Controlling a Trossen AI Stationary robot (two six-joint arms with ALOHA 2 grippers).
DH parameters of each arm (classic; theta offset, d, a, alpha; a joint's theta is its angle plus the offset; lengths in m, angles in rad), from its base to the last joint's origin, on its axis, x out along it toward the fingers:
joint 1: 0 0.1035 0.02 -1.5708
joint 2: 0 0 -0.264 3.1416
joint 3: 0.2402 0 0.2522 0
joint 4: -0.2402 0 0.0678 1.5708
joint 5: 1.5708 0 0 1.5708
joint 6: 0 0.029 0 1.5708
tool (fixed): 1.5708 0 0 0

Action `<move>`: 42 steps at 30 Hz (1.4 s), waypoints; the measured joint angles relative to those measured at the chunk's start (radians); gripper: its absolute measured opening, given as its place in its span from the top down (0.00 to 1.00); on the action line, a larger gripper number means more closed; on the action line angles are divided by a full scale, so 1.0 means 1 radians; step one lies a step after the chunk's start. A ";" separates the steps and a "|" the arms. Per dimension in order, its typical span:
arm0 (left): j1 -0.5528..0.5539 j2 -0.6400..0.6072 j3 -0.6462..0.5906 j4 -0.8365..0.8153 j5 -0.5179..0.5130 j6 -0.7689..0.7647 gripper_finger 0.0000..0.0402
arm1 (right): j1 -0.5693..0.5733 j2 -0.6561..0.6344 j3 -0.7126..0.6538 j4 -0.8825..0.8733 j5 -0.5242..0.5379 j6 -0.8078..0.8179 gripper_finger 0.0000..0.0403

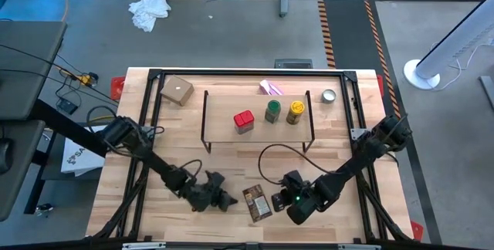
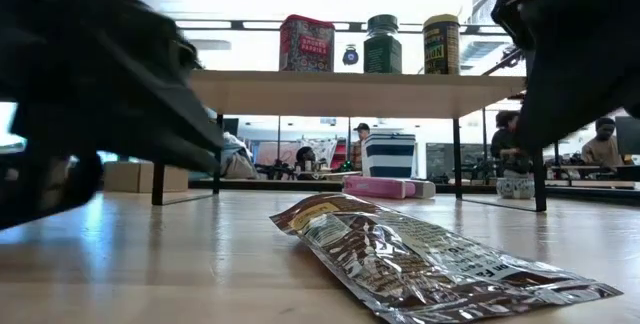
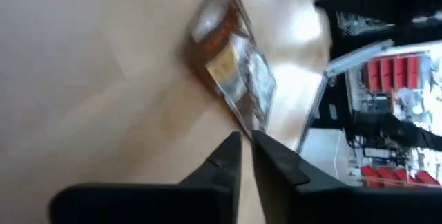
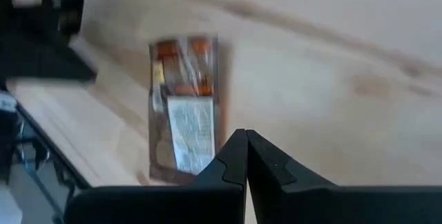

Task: Shelf spices
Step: Put the seasoning pack on the shelf

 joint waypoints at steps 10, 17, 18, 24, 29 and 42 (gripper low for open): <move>0.103 -0.002 0.004 -0.016 0.203 -0.158 0.54 | -0.009 0.000 -0.113 0.264 -0.068 -0.024 1.00; 0.106 -0.002 0.004 -0.046 0.103 -0.366 0.37 | -0.052 0.000 -0.144 0.300 -0.080 -0.044 1.00; 0.106 -0.002 0.004 -0.054 0.094 -0.381 0.36 | -0.060 0.000 -0.144 0.303 -0.090 -0.056 1.00; 0.106 0.025 0.067 -0.139 0.087 -0.422 0.35 | -0.102 0.006 -0.144 0.308 -0.158 -0.121 1.00; 0.106 0.130 0.212 -0.161 0.081 -0.412 0.35 | -0.101 0.006 -0.144 0.305 -0.172 -0.122 1.00; 0.056 0.191 0.331 -0.355 -0.017 -0.471 0.35 | -0.007 0.006 -0.144 0.198 -0.134 0.042 1.00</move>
